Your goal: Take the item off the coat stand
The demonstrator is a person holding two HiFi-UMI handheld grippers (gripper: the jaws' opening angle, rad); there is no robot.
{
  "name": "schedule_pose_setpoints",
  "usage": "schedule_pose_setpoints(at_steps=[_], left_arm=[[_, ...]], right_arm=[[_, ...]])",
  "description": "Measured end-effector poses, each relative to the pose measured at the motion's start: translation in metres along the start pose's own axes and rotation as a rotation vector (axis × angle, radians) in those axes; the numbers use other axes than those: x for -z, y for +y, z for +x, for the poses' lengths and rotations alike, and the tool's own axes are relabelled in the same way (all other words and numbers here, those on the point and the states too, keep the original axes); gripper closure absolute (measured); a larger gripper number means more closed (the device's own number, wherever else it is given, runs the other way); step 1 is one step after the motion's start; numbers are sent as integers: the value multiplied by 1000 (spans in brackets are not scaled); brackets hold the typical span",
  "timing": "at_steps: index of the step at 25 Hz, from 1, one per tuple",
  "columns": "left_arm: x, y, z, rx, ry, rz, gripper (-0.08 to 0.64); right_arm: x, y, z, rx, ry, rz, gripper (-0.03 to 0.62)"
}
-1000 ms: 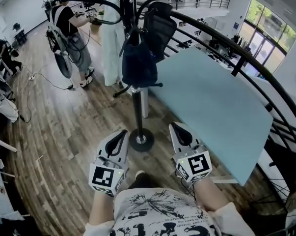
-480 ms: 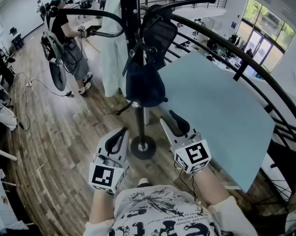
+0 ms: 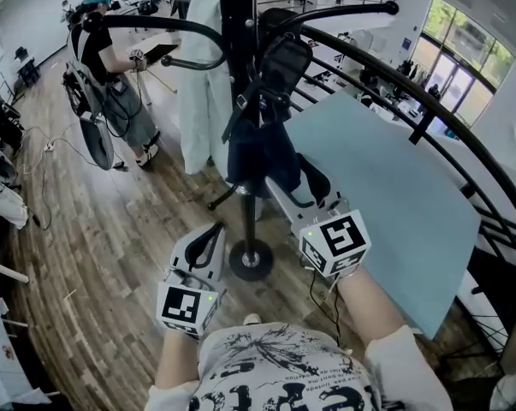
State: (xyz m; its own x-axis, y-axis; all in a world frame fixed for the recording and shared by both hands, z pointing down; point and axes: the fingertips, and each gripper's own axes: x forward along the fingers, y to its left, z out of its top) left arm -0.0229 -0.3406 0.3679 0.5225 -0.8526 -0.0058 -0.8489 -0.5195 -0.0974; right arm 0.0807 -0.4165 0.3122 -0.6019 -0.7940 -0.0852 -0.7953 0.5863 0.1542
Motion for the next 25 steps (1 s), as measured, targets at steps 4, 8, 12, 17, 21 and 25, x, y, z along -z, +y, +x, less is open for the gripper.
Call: schedule_pose_setpoints(at_steps=[4, 8, 12, 17, 21, 25], left_arm=[[1, 5, 4, 7, 3, 2, 555], [2, 10, 3, 8, 8, -3, 555], [6, 15, -2, -3, 18, -5, 555], [9, 17, -3, -9, 10, 3, 555], [9, 16, -8, -17, 22, 4, 555], [6, 13, -14, -20, 10, 17, 555]], right_arm=[[-3, 2, 19, -27, 17, 2, 361], [-3, 6, 31, -35, 10, 18, 451], [-3, 7, 32, -22, -9, 45, 545], [-6, 6, 32, -26, 1, 49, 571], [-8, 6, 25, -15, 11, 47, 578], [-28, 8, 14, -8, -29, 26, 578]])
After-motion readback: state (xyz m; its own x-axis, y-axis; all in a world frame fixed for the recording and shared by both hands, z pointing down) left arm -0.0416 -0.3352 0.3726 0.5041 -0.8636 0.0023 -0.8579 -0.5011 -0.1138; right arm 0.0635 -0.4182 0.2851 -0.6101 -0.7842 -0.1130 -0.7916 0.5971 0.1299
